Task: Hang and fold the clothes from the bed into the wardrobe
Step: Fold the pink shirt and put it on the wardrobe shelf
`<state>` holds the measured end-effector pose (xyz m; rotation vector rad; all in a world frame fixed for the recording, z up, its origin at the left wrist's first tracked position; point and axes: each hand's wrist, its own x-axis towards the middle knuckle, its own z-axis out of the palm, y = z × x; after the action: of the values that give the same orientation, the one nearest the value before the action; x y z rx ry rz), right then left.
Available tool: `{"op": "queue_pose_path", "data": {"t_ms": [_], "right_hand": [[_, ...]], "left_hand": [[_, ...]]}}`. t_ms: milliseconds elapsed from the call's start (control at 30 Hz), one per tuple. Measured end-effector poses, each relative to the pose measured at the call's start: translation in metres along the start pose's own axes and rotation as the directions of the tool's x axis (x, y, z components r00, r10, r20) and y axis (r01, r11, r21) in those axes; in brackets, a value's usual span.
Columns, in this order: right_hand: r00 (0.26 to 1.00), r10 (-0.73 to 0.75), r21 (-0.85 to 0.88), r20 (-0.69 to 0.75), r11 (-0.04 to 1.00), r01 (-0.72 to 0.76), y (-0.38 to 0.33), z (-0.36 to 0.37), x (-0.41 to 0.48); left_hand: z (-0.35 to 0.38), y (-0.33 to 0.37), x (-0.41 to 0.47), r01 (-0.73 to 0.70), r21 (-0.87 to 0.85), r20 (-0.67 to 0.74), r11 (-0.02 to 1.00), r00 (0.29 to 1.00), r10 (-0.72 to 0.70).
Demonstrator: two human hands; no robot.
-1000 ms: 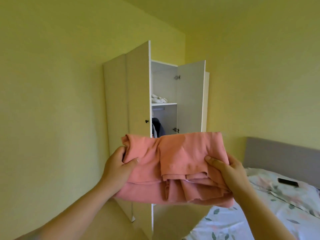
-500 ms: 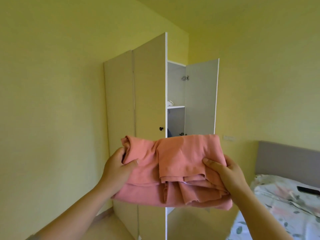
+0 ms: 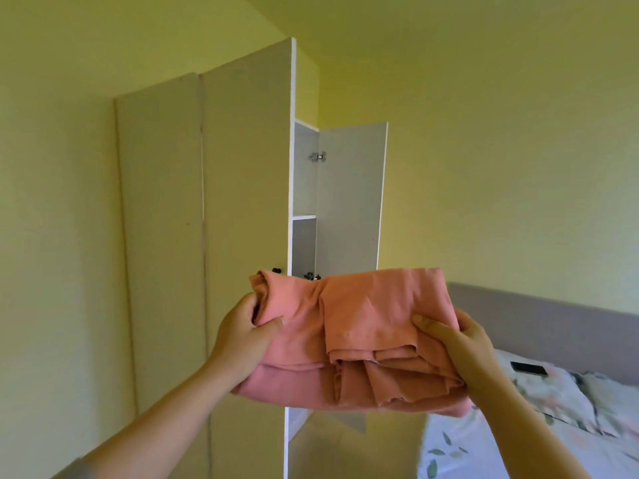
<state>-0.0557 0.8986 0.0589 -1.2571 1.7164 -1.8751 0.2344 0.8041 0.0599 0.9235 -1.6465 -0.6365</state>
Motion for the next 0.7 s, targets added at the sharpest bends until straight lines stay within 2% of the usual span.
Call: {"op": "queue_pose_path", "data": {"t_ms": [333, 700], "right_hand": [[0.987, 0.073, -0.039, -0.147, 0.996, -0.079, 0.035, -0.005, 0.047], [0.899, 0.115, -0.138, -0.423, 0.972, -0.189, 0.055, 0.055, 0.083]], "left_hand": [[0.075, -0.041, 0.092, -0.030, -0.038, 0.212, 0.999, 0.977, 0.037], [0.121, -0.113, 0.204, -0.058, -0.212, 0.456, 0.976, 0.877, 0.151]]}}
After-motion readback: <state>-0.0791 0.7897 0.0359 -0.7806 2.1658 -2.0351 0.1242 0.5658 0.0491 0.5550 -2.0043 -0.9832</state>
